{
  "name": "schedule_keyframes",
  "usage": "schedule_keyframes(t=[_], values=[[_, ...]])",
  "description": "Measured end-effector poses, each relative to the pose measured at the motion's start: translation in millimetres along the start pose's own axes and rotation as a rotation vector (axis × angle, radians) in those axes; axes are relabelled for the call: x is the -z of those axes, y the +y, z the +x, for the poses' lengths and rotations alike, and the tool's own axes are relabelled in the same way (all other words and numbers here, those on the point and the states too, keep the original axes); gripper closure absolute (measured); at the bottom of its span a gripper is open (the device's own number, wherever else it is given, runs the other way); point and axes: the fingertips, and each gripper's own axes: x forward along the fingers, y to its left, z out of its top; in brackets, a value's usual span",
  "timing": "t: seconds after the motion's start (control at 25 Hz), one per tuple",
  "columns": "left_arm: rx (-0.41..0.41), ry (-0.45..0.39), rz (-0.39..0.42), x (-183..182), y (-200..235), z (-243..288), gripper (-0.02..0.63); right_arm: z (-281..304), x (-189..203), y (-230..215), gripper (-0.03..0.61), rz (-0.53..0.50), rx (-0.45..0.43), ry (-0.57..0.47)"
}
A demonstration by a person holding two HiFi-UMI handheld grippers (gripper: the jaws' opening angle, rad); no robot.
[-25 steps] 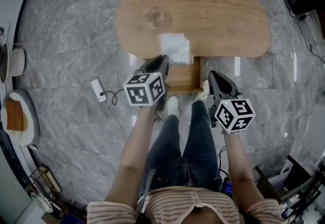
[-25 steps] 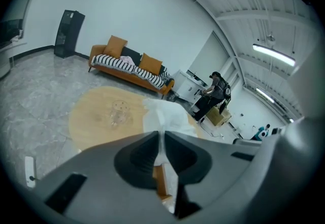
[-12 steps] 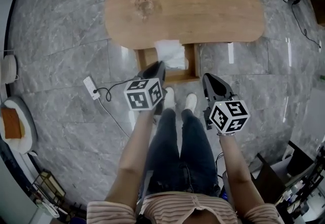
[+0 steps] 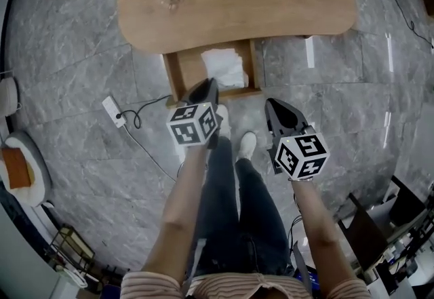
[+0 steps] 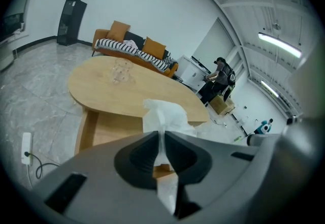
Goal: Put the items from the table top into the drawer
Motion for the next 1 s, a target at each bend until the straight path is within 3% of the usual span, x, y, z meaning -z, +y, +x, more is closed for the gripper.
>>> schedule_keyframes(t=[0.32, 0.76, 1.0], values=[[-0.016, 0.015, 0.001, 49, -3, 32, 0.571, 9, 62, -15, 0.569, -0.01, -0.038, 0.063], [-0.033, 0.006, 0.019, 85, 18, 75, 0.571, 44, 101, -15, 0.569, -0.018, -0.095, 0.077], [-0.023, 0.014, -0.042, 101, 33, 96, 0.571, 61, 122, -20, 0.569, 0.015, -0.095, 0.095]])
